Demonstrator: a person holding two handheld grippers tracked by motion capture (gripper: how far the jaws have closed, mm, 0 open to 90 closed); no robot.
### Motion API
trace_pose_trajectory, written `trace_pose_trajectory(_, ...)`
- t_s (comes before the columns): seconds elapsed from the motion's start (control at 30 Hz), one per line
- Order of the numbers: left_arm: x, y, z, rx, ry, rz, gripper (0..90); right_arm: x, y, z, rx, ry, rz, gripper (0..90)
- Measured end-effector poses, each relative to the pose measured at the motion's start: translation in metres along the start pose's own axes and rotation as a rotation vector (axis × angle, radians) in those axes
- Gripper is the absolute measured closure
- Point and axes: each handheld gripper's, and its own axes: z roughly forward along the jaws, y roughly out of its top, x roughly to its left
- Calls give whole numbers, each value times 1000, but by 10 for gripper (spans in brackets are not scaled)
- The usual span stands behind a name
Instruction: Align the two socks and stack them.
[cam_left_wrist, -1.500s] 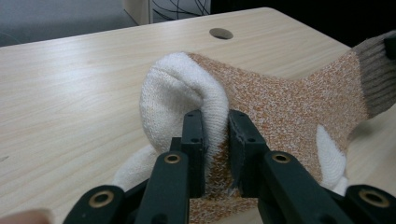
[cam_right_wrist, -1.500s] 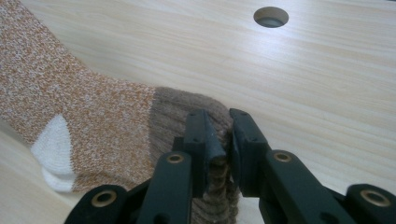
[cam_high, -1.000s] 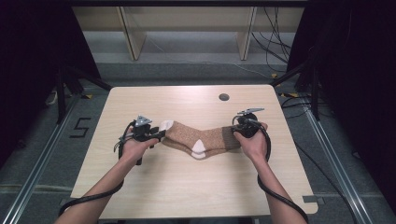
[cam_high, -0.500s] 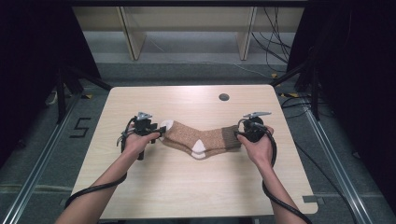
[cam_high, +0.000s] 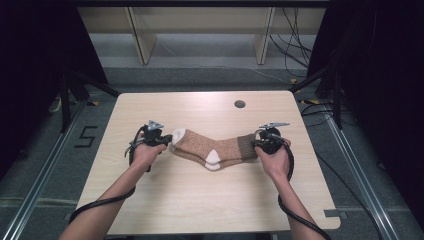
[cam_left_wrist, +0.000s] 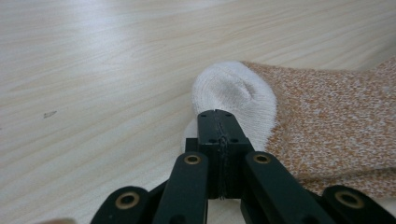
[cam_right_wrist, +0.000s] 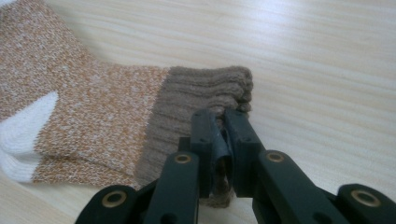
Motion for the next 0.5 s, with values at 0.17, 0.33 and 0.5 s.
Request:
trace_pose_trajectory(0.17,5,0,0,-8,-3,-12,844,2,2,0,7,-10,-12,832)
trace_pose_trajectory(0.33,5,1,7,-69,-15,-82,546,-2,-2,4,-5,4,-9,809)
trace_pose_trajectory(0.5,4,2,17,-17,-16,-72,490,-1,-2,4,13,-14,-11,807)
